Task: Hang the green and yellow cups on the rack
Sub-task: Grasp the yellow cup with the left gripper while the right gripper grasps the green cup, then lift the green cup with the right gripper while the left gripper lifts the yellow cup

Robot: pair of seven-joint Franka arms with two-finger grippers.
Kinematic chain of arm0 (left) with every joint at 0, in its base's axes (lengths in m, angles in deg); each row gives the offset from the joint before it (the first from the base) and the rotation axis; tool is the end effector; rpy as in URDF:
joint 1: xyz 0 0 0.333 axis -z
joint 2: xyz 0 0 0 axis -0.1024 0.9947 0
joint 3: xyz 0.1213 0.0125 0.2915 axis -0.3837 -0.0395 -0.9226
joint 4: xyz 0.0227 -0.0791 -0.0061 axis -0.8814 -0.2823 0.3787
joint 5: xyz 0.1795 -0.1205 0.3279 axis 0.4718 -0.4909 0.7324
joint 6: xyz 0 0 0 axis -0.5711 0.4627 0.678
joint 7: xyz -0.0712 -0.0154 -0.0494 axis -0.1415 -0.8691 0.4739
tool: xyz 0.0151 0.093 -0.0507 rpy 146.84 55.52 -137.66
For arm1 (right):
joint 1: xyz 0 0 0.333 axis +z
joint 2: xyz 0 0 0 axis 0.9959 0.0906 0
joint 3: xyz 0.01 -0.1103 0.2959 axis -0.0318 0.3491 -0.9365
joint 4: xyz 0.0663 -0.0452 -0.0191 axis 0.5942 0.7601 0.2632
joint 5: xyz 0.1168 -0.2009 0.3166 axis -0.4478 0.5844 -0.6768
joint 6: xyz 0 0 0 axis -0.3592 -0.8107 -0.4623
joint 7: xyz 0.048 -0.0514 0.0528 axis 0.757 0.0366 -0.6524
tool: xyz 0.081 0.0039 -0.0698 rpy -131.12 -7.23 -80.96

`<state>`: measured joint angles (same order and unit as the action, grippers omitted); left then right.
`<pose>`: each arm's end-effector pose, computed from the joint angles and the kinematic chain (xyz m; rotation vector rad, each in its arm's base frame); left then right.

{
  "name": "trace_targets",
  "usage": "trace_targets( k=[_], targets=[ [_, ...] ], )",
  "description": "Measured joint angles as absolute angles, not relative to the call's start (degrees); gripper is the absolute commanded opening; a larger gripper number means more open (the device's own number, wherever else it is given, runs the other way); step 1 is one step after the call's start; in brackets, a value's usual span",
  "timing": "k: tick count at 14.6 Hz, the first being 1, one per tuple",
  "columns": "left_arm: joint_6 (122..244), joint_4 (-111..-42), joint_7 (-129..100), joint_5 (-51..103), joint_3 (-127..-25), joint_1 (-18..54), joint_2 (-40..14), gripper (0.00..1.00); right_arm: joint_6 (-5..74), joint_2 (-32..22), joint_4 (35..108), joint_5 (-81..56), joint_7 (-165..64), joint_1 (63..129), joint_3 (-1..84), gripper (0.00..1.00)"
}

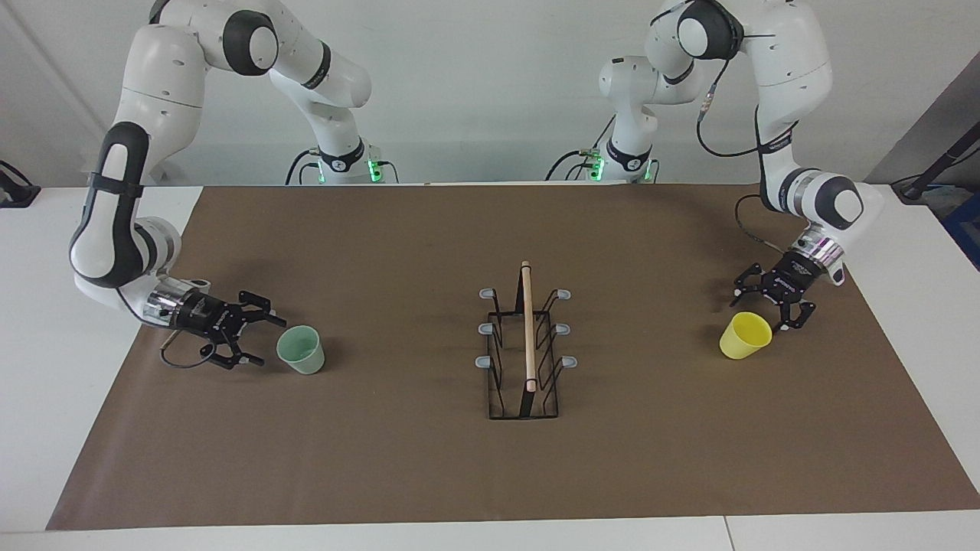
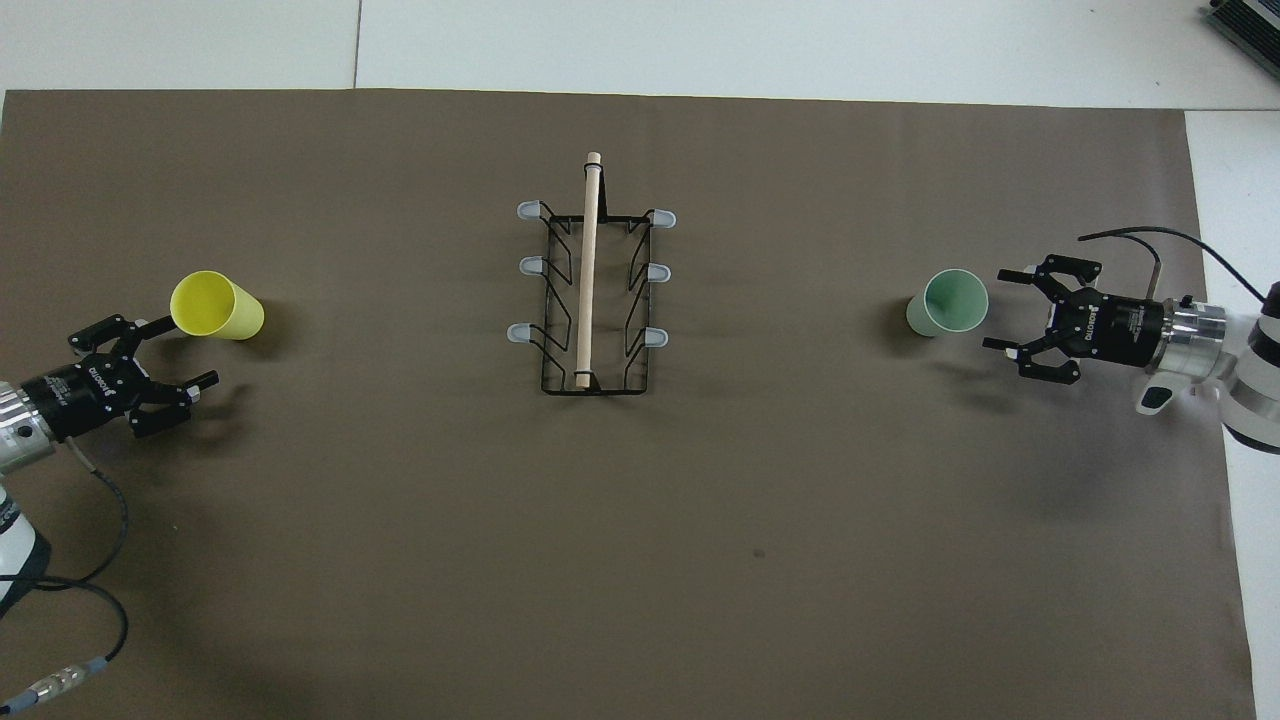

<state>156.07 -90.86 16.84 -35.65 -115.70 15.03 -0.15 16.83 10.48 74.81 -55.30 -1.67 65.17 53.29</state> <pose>0.5160 0.1913 0.2413 0.9019 1.9813 -0.5768 0.5885 -0.1667 0.2373 -1.2169 1.6160 0.8041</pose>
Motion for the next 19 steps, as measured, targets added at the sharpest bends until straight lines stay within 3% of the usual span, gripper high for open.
trace_targets(
  k=[8,11,13,14,15,16,18,19],
  targets=[
    [158.02,-95.32,9.94,-48.3,-114.53,16.29,-1.28,1.0,18.01,12.54,75.11,-58.24,-4.35,67.88,53.28,0.9],
    [159.94,-95.81,9.51,-53.11,-112.75,17.46,-1.3,1.0,19.24,12.54,75.12,-59.46,-5.38,68.94,53.26,0.76],
    [162.01,-96.01,8.81,-55.05,-111.02,17.8,-1.33,1.0,19.69,12.54,75.13,-59.47,-5.75,69.35,53.26,0.74],
    [163.38,-96.11,7.79,-56.25,-110.04,17.82,-1.36,1.0,19.71,12.54,75.14,-59.49,-5.95,69.4,53.27,0.58],
    [164.86,-96.15,6.93,-57.7,-109.15,17.83,-1.37,1.0,19.71,12.54,75.15,-59.49,-6.26,69.4,53.28,0.33],
    [165.74,-96.15,6.46,-58.65,-108.53,17.87,-1.37,1.0,19.7,12.54,75.15,-59.49,-7.21,69.4,53.29,0.2],
    [166.21,-96.15,6.14,-59.42,-108.13,17.91,-1.41,1.0,19.55,12.51,74.87,-59.49,-10.35,69.45,53.29,0.02],
    [166.28,-96.15,5.82,-59.51,-108.16,17.91,-1.48,1.0,19.57,12.48,74.41,-59.15,-12.09,69.68,53.28,0.0]
  ],
)
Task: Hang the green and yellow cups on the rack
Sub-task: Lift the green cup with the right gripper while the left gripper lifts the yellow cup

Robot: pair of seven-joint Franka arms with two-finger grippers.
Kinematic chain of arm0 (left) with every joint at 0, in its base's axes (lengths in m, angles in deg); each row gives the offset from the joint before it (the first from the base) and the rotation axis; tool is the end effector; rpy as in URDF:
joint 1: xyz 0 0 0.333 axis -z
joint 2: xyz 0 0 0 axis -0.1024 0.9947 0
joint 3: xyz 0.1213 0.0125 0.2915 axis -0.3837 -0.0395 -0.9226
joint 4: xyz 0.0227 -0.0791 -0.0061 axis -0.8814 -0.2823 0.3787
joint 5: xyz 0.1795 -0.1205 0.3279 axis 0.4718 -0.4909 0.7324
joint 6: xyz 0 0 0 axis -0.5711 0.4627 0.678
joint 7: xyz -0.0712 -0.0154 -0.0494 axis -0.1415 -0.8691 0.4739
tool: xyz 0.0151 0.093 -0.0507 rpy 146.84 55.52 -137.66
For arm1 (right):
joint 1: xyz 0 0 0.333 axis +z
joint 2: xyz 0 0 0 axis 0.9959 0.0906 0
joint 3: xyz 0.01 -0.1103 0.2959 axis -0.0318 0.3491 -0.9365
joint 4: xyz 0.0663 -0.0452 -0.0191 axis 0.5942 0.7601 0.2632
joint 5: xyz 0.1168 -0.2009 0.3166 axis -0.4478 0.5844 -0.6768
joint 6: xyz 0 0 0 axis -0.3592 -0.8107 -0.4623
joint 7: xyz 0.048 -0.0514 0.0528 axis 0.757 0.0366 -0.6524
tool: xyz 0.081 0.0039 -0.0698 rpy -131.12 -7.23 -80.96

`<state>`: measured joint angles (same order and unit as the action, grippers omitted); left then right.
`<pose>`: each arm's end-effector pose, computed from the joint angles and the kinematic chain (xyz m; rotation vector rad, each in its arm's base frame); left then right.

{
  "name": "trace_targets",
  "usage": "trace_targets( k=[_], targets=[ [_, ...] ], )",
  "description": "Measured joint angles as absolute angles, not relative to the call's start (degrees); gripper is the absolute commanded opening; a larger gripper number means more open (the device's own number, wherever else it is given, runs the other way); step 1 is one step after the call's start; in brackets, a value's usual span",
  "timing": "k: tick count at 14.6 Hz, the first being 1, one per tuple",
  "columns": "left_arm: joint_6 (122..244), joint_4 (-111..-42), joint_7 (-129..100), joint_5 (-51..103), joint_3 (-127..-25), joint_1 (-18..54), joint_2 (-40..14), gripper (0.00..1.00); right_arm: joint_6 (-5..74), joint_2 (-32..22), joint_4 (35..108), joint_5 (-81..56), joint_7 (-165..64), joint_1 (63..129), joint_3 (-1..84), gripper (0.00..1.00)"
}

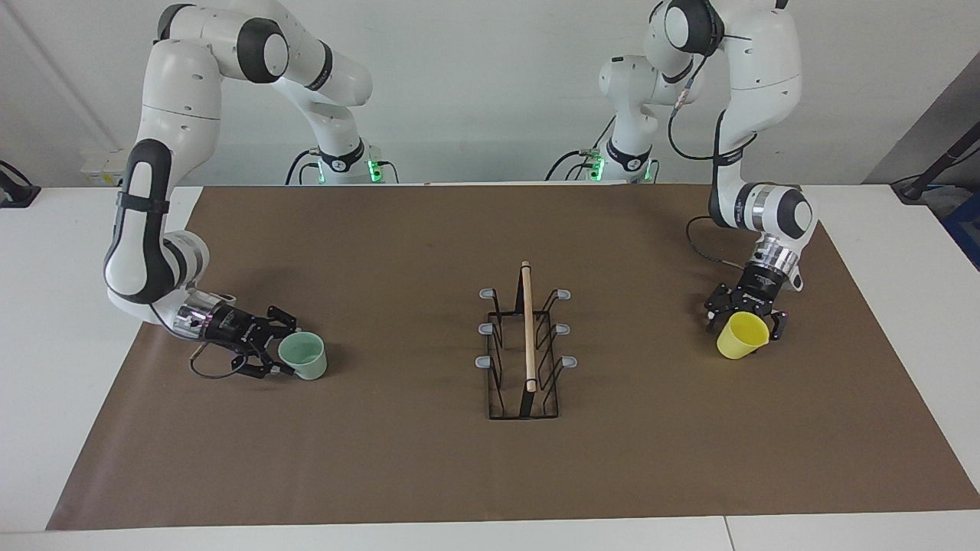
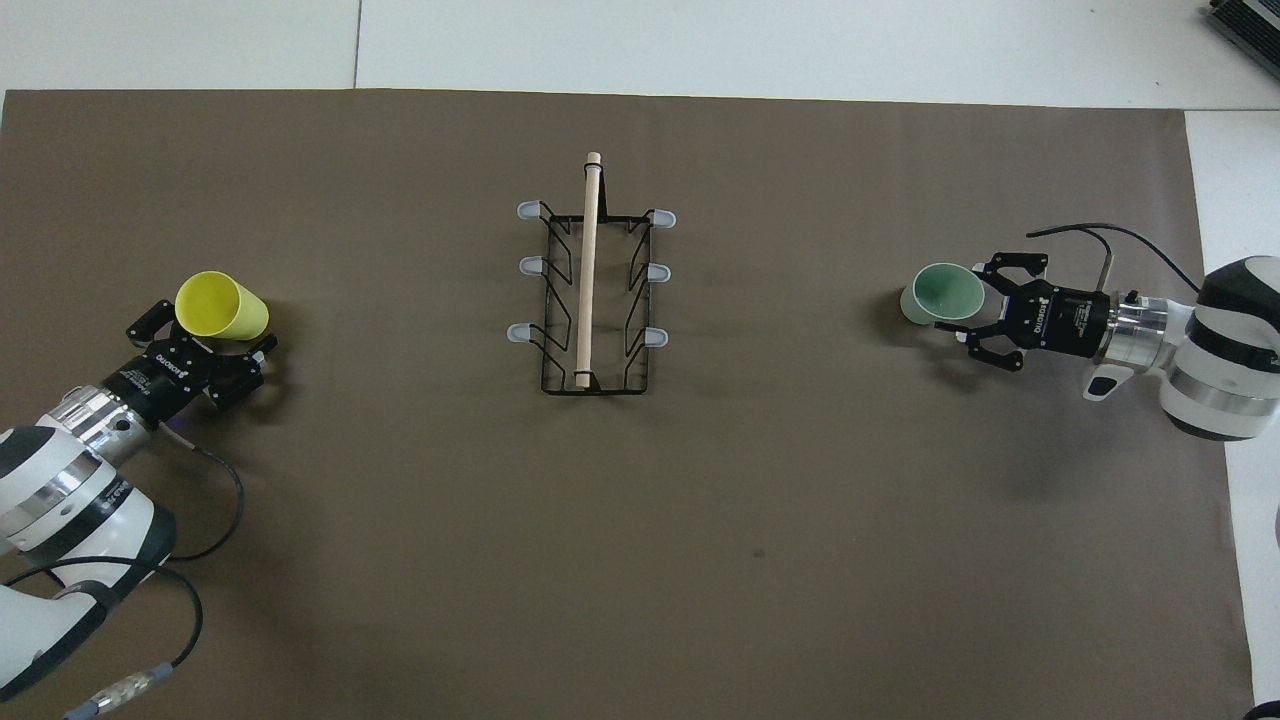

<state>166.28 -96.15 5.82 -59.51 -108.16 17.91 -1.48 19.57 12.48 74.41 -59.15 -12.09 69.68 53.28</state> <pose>0.5226 0.1210 0.2155 0.7043 1.9005 -0.4149 0.6050 -0.1253 0.2202 -1.3306 1.4815 0.7023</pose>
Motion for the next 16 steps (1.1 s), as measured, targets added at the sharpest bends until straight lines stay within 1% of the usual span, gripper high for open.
trace_targets(
  k=[4,6,8,11,13,14,16],
  targets=[
    [167.99,-96.07,3.2,-62.84,-107.43,17.93,-1.62,1.0,19.67,11.87,69.7,-56.63,-13.77,71.99,53.26,0.0],
    [168.49,-96.04,3.02,-63.73,-107.21,18.0,-1.62,0.99,20.19,10.38,68.5,-55.48,-13.94,73.05,53.27,0.0],
    [170.31,-95.52,2.86,-65.99,-106.77,18.02,-1.62,0.98,21.3,7.26,67.81,-52.46,-16.21,74.31,53.23,0.0],
    [173.69,-93.43,2.92,-67.76,-104.91,18.06,-1.61,0.98,23.56,1.16,67.9,-49.03,-26.22,77.15,53.23,0.0],
    [174.05,-93.22,2.92,-67.88,-104.72,18.06,-1.59,0.97,23.87,-1.45,68.01,-47.01,-32.44,77.95,53.21,0.0],
    [174.17,-93.22,2.92,-67.89,-104.72,18.06,-1.57,0.95,23.86,-2.5,68.01,-46.46,-36.11,78.04,53.19,0.0],
    [174.26,-93.26,2.94,-67.9,-104.71,18.06,-1.51,0.86,23.82,-4.61,68.05,-45.84,-43.72,78.86,53.15,0.0]
  ],
)
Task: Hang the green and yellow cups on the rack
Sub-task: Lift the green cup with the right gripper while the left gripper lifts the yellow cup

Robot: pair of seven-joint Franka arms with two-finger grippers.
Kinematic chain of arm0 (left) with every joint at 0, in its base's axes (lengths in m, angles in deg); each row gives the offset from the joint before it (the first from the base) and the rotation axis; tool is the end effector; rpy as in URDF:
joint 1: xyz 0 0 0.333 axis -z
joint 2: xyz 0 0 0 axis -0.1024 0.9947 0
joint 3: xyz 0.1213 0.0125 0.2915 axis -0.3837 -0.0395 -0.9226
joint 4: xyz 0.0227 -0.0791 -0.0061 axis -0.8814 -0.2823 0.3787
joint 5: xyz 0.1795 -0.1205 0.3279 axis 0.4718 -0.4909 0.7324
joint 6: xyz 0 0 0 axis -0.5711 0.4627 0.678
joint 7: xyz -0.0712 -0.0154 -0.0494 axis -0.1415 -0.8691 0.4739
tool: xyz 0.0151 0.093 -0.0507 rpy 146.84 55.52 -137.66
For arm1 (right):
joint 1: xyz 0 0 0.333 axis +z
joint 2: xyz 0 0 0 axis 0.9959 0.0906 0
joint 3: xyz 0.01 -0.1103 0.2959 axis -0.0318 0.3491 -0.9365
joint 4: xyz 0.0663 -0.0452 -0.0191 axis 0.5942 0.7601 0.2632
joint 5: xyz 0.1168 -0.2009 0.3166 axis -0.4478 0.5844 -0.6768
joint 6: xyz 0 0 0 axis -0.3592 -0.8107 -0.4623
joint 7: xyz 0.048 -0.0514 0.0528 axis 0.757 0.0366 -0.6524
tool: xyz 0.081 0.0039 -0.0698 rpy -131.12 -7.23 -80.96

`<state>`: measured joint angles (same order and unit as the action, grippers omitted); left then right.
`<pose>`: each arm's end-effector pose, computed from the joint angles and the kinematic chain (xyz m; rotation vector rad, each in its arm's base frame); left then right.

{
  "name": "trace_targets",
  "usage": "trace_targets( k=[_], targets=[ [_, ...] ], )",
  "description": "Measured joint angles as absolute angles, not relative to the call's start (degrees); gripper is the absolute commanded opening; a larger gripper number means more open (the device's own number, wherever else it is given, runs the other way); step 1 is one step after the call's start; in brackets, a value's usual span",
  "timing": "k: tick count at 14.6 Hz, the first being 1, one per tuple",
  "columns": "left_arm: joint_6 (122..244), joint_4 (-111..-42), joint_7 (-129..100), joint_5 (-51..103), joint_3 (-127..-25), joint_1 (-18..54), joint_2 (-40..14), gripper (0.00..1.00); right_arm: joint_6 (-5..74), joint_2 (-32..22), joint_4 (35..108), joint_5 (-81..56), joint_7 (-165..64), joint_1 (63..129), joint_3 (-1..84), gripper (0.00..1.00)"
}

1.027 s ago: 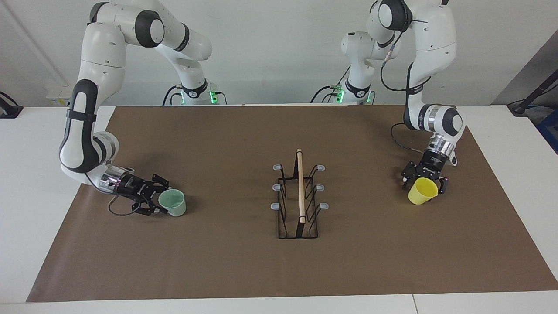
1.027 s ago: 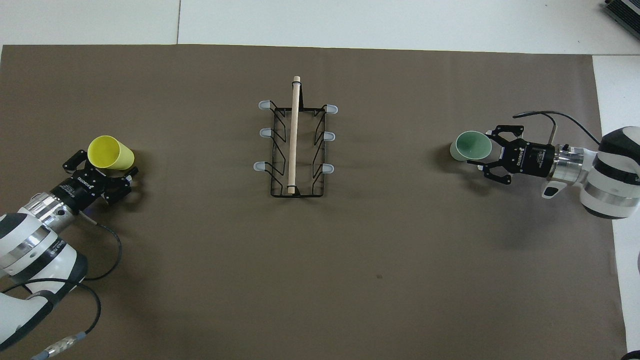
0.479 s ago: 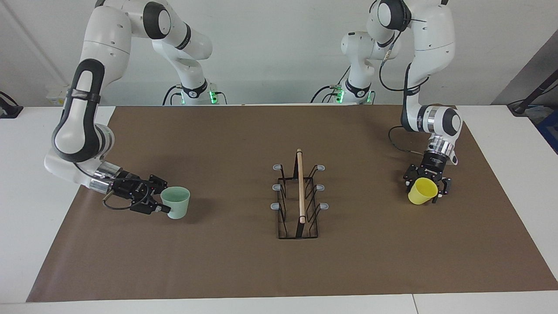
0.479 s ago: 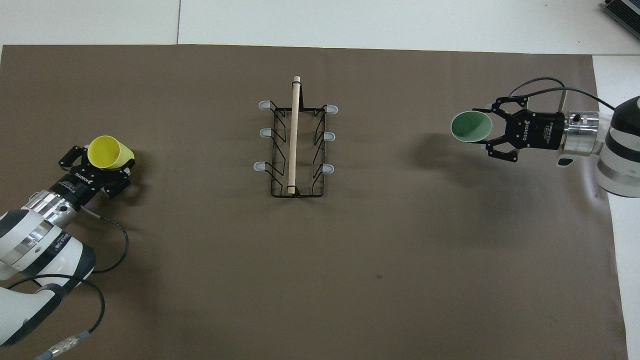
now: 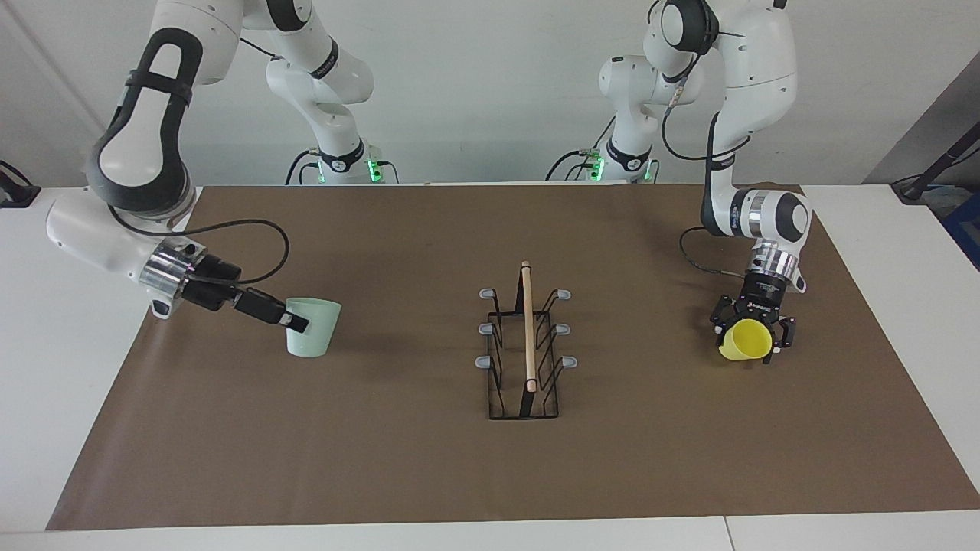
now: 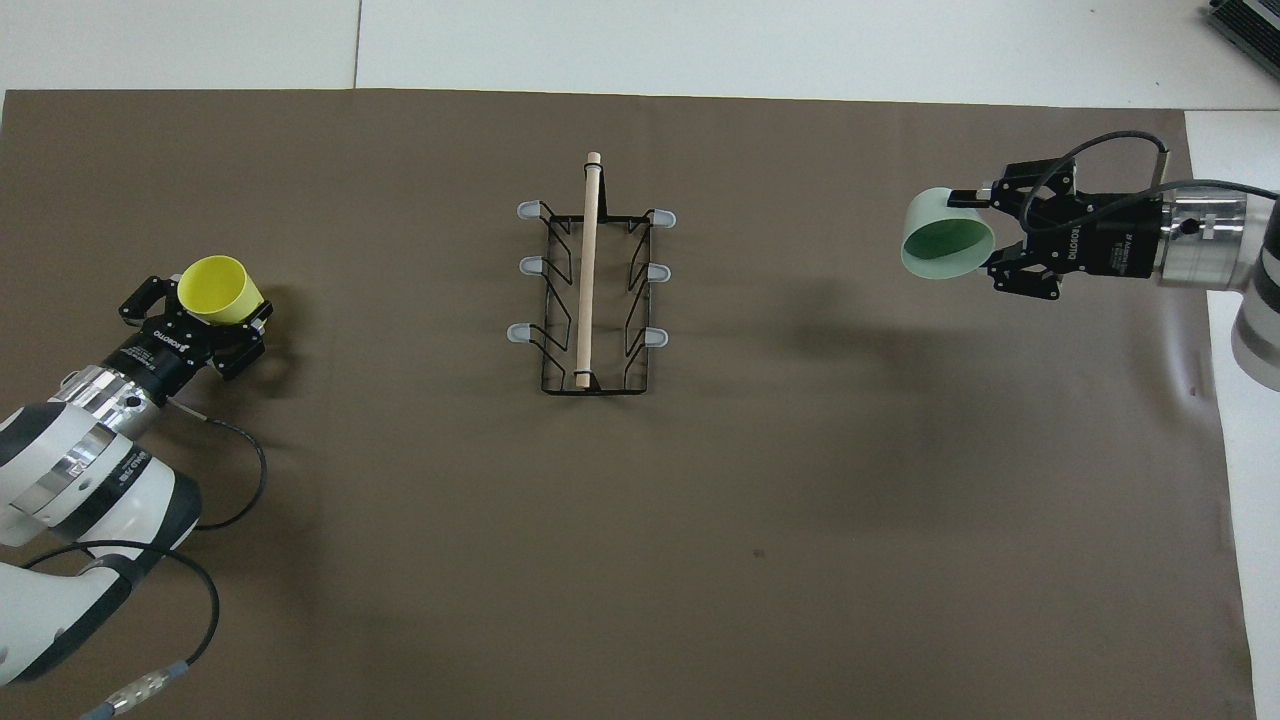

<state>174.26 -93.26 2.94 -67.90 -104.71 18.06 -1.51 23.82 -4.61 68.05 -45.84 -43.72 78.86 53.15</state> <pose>0.5438 0.1081 0.2265 0.6303 1.9070 -0.2854 0.6395 -0.0430 0.4419 -2.0260 0.6320 0.0382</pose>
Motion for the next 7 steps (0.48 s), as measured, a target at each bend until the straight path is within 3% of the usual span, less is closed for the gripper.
trace_targets(
  k=[4,7],
  targets=[
    [174.17,-93.65,3.12,-68.09,-104.77,18.05,-1.53,0.4,23.88,-9.13,68.14,-45.6,-54.89,82.49,53.06,0.0],
    [174.15,-93.78,3.57,-68.23,-104.88,18.05,-2.23,0.37,24.48,-12.08,69.02,-45.44,-64.88,84.24,53.03,0.0]
  ],
)
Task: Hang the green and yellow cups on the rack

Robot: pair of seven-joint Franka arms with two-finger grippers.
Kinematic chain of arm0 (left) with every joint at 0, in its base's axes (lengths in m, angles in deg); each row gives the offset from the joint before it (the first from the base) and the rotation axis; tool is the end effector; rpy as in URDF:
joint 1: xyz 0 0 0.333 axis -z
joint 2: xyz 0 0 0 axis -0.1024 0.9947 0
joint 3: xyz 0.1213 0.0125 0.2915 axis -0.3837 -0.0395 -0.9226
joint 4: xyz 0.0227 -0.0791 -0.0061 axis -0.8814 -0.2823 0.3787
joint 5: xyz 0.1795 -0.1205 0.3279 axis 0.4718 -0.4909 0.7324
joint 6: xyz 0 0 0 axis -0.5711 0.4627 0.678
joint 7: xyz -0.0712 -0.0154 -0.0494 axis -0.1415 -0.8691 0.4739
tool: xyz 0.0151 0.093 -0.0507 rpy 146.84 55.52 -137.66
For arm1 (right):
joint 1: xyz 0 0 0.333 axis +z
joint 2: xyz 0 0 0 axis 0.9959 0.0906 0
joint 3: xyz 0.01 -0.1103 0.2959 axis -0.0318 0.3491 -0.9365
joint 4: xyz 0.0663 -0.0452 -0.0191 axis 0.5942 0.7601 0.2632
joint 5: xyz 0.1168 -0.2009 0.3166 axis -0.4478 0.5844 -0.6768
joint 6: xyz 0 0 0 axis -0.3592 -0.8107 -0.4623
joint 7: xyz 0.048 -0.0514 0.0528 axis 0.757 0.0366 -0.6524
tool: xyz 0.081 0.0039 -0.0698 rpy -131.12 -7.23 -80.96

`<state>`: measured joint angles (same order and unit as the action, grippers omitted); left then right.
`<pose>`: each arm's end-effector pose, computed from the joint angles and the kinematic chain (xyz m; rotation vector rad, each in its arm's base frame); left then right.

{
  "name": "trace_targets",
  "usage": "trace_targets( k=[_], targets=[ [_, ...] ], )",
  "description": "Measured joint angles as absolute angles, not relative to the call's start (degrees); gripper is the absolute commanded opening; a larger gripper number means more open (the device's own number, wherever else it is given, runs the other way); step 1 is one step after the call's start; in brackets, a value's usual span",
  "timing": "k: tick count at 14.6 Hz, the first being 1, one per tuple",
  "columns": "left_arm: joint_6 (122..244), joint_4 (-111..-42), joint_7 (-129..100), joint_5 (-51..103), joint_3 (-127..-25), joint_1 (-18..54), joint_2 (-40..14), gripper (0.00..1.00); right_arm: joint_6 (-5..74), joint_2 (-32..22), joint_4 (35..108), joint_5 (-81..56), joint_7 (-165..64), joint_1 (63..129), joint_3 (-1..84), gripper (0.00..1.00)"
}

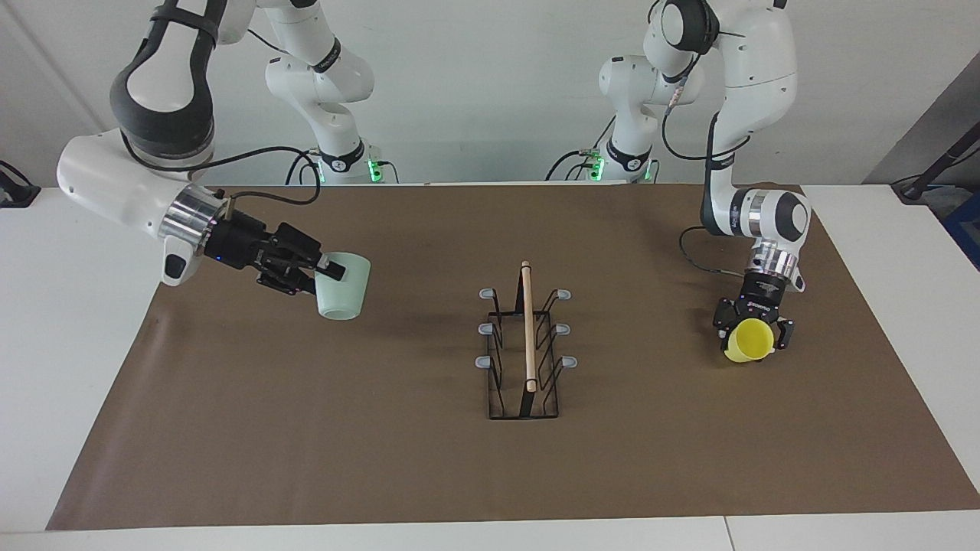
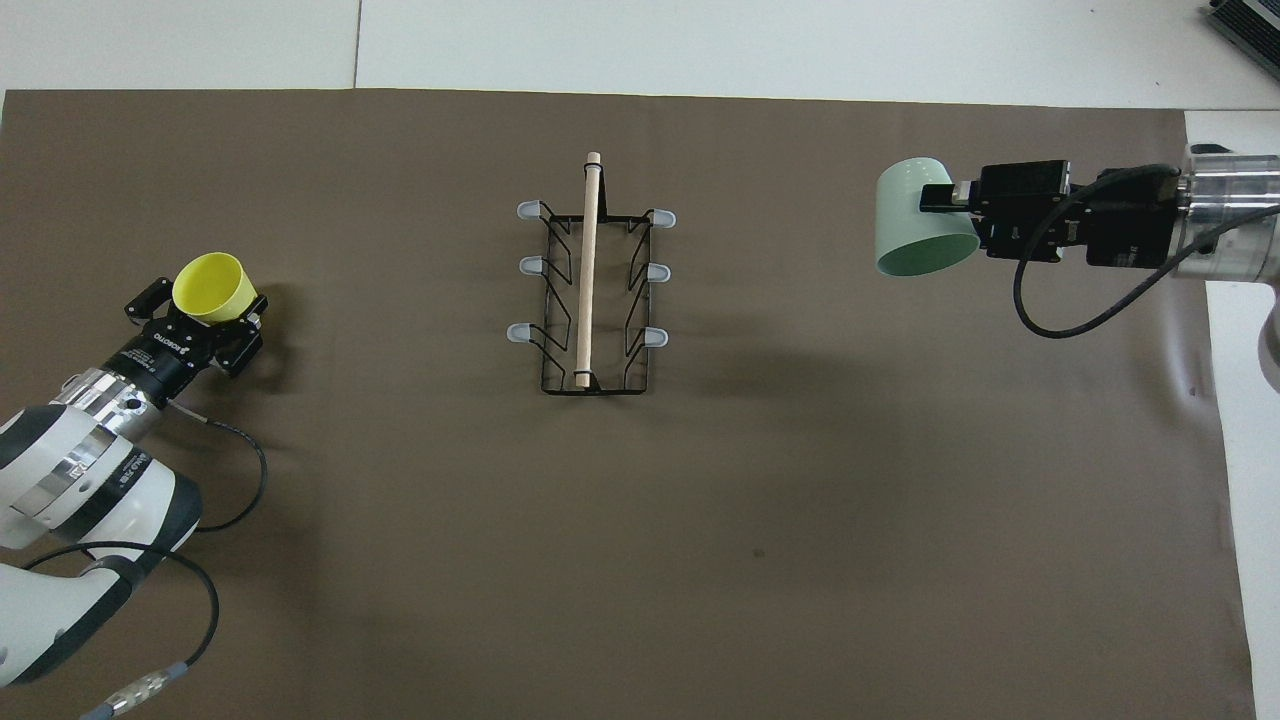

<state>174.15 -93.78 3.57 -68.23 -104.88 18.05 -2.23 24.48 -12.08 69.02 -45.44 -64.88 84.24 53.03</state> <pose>0.5416 0.1092 0.2299 0.6073 1.9052 -0.2923 0.6200 0.0171 0.5159 -2.1155 0.0852 -0.2537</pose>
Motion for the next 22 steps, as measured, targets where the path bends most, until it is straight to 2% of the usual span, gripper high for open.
trace_targets(
  k=[3,7,10,14,17,22],
  targets=[
    [174.15,-94.49,3.82,-68.23,-104.94,18.05,-4.88,0.37,27.78,-13.94,72.13,-46.31,-81.7,85.18,53.0,0.0],
    [176.35,-95.32,4.62,-66.3,-104.15,17.86,-11.18,0.37,35.94,-16.01,78.56,-56.2,-100.99,88.78,52.92,0.0],
    [178.76,-95.5,6.84,-57.99,-99.32,14.6,-16.1,0.37,46.18,-18.28,83.9,-72.42,-119.25,95.8,52.79,0.0],
    [178.87,-95.49,11.2,-46.1,-98.13,12.04,-20.19,0.38,56.43,-23.03,92.64,-96.45,-141.0,105.8,52.59,0.0],
    [178.86,-95.49,12.68,-39.37,-97.86,11.45,-22.31,0.38,57.97,-25.46,97.17,-105.08,-150.33,108.31,52.54,0.0],
    [176.52,-95.3,15.81,-26.94,-96.66,9.93,-24.33,0.38,57.68,-25.25,100.05,-119.88,-165.06,111.4,52.51,0.0]
  ],
)
